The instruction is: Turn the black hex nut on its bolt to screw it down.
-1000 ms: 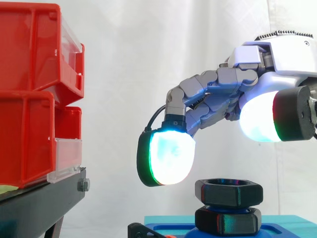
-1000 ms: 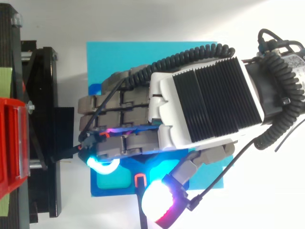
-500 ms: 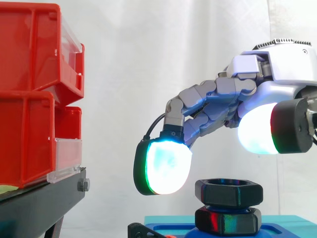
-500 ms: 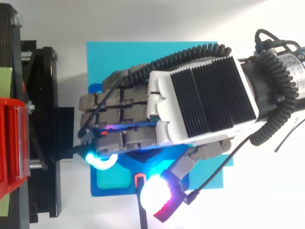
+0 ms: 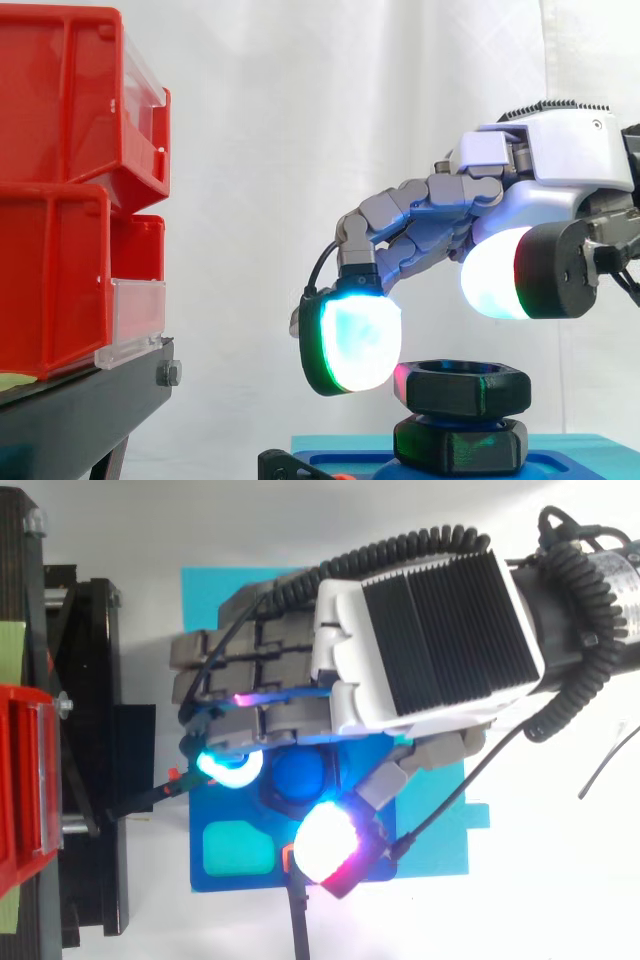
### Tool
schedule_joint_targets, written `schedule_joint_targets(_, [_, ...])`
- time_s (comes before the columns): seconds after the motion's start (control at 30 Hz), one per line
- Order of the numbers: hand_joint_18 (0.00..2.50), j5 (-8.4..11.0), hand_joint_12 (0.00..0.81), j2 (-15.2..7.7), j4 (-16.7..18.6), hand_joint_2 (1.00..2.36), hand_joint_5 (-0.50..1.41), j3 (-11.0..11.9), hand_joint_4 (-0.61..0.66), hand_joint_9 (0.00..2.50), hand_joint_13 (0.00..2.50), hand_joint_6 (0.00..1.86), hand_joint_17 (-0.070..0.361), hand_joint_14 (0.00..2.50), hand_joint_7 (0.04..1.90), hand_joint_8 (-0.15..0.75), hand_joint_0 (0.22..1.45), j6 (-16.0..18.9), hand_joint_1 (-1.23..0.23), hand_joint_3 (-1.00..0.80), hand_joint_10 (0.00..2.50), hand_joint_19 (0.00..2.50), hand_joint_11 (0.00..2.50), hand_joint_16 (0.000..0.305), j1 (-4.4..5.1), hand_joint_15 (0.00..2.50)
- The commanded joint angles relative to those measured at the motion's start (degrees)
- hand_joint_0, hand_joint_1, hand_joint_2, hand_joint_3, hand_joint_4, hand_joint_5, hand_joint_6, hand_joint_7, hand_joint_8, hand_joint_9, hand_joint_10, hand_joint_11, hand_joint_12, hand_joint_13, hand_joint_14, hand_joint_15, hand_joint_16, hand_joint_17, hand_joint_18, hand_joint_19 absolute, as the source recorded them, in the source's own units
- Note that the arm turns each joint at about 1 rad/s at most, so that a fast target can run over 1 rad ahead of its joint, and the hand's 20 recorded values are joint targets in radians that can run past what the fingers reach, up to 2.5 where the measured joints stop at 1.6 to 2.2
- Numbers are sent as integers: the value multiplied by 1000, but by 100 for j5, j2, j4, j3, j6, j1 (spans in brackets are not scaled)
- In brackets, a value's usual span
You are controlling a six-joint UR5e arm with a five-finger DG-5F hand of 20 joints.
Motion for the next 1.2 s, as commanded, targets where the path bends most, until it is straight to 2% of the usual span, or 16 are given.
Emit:
schedule_joint_targets(0.0, [384, -48, 353, 0, -15, 1000, -29, -5, 240, 512, 445, 504, 122, 1, 1141, 284, 471, -41, -346, -500, 0, 573, 0, 54, -50, 0])
schedule_joint_targets(0.13, [385, -83, 352, 0, -33, 1000, -21, -5, 221, 519, 449, 504, 121, 0, 1204, 287, 473, -41, -347, -500, 0, 579, 0, 54, -85, 0])
schedule_joint_targets(0.17, [385, -136, 352, 0, -33, 1000, -19, -5, 224, 520, 449, 503, 121, 0, 1219, 286, 473, -41, -347, -500, 0, 581, 0, 54, -129, 0])
schedule_joint_targets(0.43, [391, -312, 352, 0, -33, 1000, -8, -5, 205, 542, 454, 502, 120, 1, 1310, 292, 474, -41, -346, -500, 0, 572, 0, 53, -270, 0])
schedule_joint_targets(0.47, [391, -382, 351, 0, -33, 1000, -7, -5, 211, 557, 455, 502, 120, 0, 1313, 294, 475, -41, -344, -500, 0, 579, 0, 53, -305, 0])
schedule_joint_targets(0.57, [392, -435, 352, 0, -24, 1000, -6, -5, 225, 558, 454, 502, 120, 2, 1311, 295, 475, -41, -343, -500, 0, 581, 0, 53, -349, 0])
schedule_joint_targets(0.6, [392, -479, 352, 0, -6, 1000, -9, -5, 224, 559, 454, 502, 120, 1, 1297, 295, 474, -41, -341, -500, 0, 587, 0, 53, -393, 0])
schedule_joint_targets(0.73, [396, -611, 352, 0, 38, 1000, -28, 3, 253, 555, 459, 504, 121, 0, 1156, 297, 473, -41, -338, -500, 0, 577, 0, 54, -455, 0])
schedule_joint_targets(0.8, [399, -663, 354, 0, 90, 1000, -43, 3, 284, 554, 462, 503, 121, 0, 1060, 295, 472, -49, -336, -500, 0, 587, 0, 54, -446, 0])
schedule_joint_targets(0.97, [399, -646, 355, 0, 284, 1000, -68, 3, 284, 538, 465, 503, 123, 0, 892, 287, 471, -49, -335, -500, 0, 585, 0, 54, -393, 0])
schedule_joint_targets(1.03, [405, -637, 356, 0, 486, 1000, -70, 3, 272, 538, 467, 503, 123, 0, 870, 286, 471, -41, -335, -500, 0, 575, 0, 55, -349, 0])
schedule_joint_targets(1.1, [407, -637, 355, 0, 539, 1000, -73, 3, 260, 536, 468, 503, 123, 1, 841, 282, 471, -41, -335, -500, 0, 576, 0, 55, -349, 0])
schedule_joint_targets(1.17, [408, -628, 355, 0, 670, 1000, -74, -5, 251, 537, 467, 503, 123, 1, 830, 284, 472, -49, -332, -500, 0, 583, 0, 55, -288, 0])
